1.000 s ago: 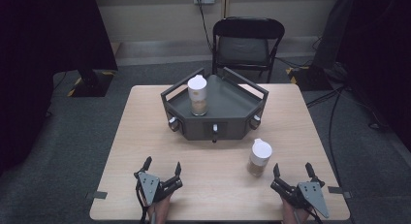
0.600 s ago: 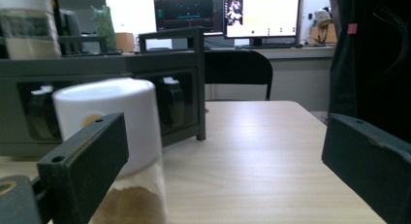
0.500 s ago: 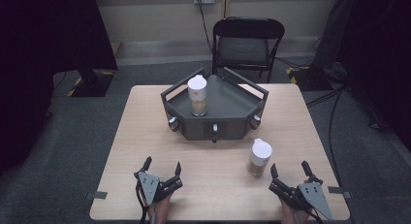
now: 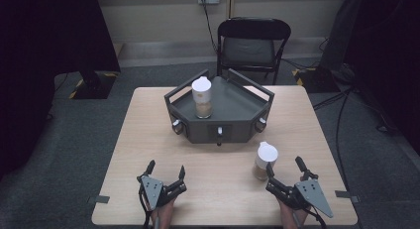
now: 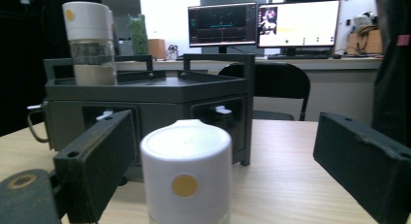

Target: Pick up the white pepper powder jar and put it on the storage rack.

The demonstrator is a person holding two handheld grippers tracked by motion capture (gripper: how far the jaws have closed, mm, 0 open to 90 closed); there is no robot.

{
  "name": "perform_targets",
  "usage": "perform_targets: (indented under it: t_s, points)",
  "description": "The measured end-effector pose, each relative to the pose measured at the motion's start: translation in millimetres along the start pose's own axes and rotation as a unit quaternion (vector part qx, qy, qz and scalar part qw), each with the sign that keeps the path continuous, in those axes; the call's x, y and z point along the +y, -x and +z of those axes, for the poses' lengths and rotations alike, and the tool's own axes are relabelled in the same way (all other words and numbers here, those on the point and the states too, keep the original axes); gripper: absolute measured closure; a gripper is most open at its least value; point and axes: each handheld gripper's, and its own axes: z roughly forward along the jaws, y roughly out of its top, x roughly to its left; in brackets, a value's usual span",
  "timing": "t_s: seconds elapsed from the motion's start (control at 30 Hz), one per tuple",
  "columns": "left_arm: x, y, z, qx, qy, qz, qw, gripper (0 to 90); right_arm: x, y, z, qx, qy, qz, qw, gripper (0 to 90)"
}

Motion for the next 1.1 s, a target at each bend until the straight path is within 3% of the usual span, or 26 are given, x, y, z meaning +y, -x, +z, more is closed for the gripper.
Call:
perform_targets:
  t_s: [0.33, 0.7, 1.1]
  points:
    - [0.0, 0.0, 0.0, 0.000, 0.000, 0.000, 1.0000, 0.0, 5.5, -3.4, 22.3, 0.031, -0.029, -0.009, 0.9991, 12.3]
    - [0.1, 0.0, 0.0, 0.000, 0.000, 0.000, 1.0000, 0.0, 1.9, 0.4, 38.9, 0.035, -0.062, -0.009, 0.9974, 18.2]
    - [0.0, 0.0, 0.0, 0.000, 0.000, 0.000, 1.0000, 0.0, 0.2, 5.7, 45.7, 0.046, -0.081, -0.007, 0.9957, 26.3]
